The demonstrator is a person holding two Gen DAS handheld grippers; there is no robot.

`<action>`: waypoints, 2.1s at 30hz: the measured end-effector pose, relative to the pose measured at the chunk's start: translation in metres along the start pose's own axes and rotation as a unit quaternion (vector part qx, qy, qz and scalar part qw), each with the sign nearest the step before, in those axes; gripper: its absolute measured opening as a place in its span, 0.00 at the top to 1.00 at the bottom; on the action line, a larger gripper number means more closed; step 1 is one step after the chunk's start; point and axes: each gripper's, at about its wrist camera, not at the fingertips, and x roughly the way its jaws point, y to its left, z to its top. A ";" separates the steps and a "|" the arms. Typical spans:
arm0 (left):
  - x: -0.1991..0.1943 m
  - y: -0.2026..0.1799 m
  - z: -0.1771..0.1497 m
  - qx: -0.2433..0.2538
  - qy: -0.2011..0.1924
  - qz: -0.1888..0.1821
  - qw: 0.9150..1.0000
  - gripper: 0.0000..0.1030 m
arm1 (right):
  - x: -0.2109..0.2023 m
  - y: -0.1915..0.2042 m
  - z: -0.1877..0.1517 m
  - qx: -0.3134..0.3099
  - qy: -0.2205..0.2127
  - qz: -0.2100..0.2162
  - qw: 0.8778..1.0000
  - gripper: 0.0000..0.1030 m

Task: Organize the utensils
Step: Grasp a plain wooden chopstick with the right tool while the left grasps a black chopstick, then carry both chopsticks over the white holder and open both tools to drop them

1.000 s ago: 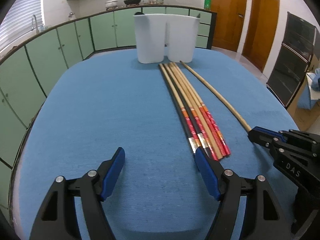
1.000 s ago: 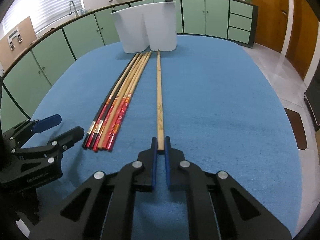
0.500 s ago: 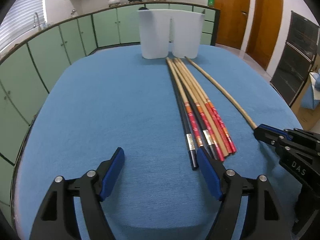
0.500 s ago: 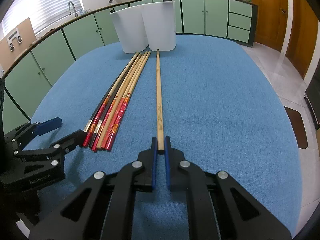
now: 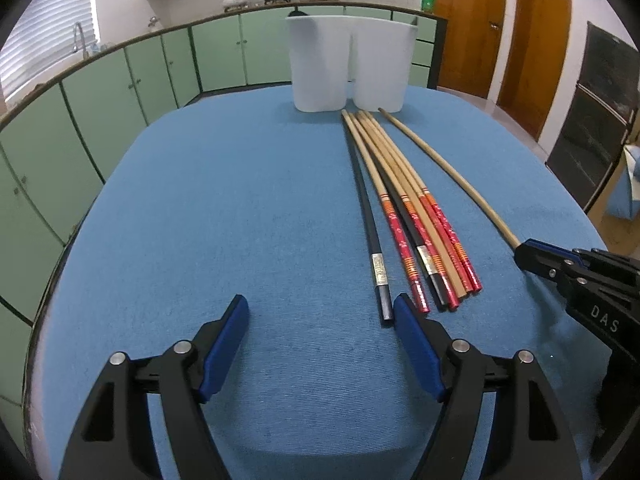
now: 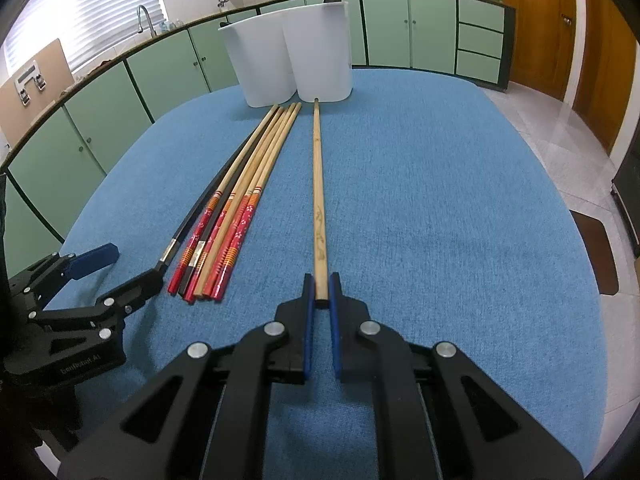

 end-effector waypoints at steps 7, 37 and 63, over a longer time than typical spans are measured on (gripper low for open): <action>0.002 -0.001 0.000 0.010 0.001 0.010 1.000 0.30 | 0.000 0.001 0.000 -0.003 0.000 -0.003 1.000 0.93; -0.089 -0.001 0.054 0.020 -0.132 -0.041 0.990 0.94 | -0.086 -0.007 0.056 -0.032 -0.111 0.028 0.993 0.94; -0.144 0.001 0.205 0.055 -0.273 -0.078 0.957 0.94 | -0.165 -0.001 0.237 -0.099 -0.204 0.067 0.972 0.94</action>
